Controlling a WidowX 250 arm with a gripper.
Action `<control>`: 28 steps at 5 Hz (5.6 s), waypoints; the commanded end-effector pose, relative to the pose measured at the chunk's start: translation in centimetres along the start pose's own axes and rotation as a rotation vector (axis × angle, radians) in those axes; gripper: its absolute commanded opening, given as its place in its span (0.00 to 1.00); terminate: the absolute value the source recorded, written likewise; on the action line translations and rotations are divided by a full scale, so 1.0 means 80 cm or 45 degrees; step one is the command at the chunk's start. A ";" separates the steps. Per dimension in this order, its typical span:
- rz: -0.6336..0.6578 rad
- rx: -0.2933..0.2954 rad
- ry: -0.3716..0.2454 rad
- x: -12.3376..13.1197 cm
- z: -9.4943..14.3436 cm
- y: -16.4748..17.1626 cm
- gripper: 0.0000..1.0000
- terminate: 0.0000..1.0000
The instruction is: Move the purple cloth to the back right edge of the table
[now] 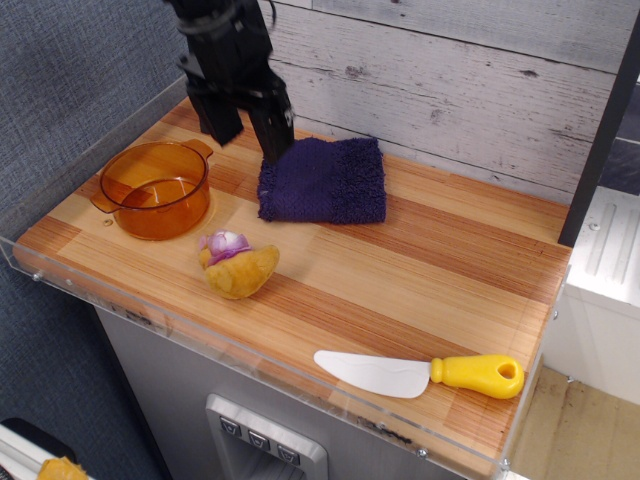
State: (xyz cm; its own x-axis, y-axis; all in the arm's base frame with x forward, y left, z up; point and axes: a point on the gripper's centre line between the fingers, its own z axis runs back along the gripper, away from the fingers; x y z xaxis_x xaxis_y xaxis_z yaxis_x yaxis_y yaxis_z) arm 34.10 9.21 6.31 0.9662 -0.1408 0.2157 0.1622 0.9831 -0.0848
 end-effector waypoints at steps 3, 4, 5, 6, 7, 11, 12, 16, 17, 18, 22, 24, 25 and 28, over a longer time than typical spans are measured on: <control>-0.110 0.023 0.072 0.037 -0.042 -0.015 1.00 0.00; -0.184 0.036 0.108 0.037 -0.054 -0.029 1.00 0.00; -0.204 0.032 0.141 0.032 -0.067 -0.037 1.00 0.00; -0.188 0.014 0.147 0.027 -0.072 -0.039 1.00 0.00; -0.231 0.000 0.163 0.027 -0.076 -0.048 1.00 0.00; -0.536 -0.076 0.220 0.042 -0.092 -0.142 1.00 0.00; -0.644 -0.094 0.234 0.044 -0.096 -0.174 1.00 0.00; -0.777 -0.131 0.260 0.032 -0.102 -0.221 1.00 0.00; -0.765 -0.136 0.233 0.031 -0.096 -0.218 1.00 0.00; -0.756 -0.154 0.120 0.036 -0.076 -0.214 1.00 0.00; -0.700 -0.119 -0.239 0.055 0.020 -0.207 1.00 0.00; -0.662 -0.105 -0.337 0.055 0.053 -0.202 1.00 0.00; -0.514 -0.060 -0.328 0.045 0.063 -0.186 1.00 0.00; -0.514 -0.060 -0.328 0.045 0.063 -0.186 1.00 0.00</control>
State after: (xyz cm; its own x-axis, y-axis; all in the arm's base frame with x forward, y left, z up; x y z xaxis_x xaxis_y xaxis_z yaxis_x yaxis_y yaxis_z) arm 34.73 -5.23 11.88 0.7683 -0.4686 0.4360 0.5252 0.8509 -0.0109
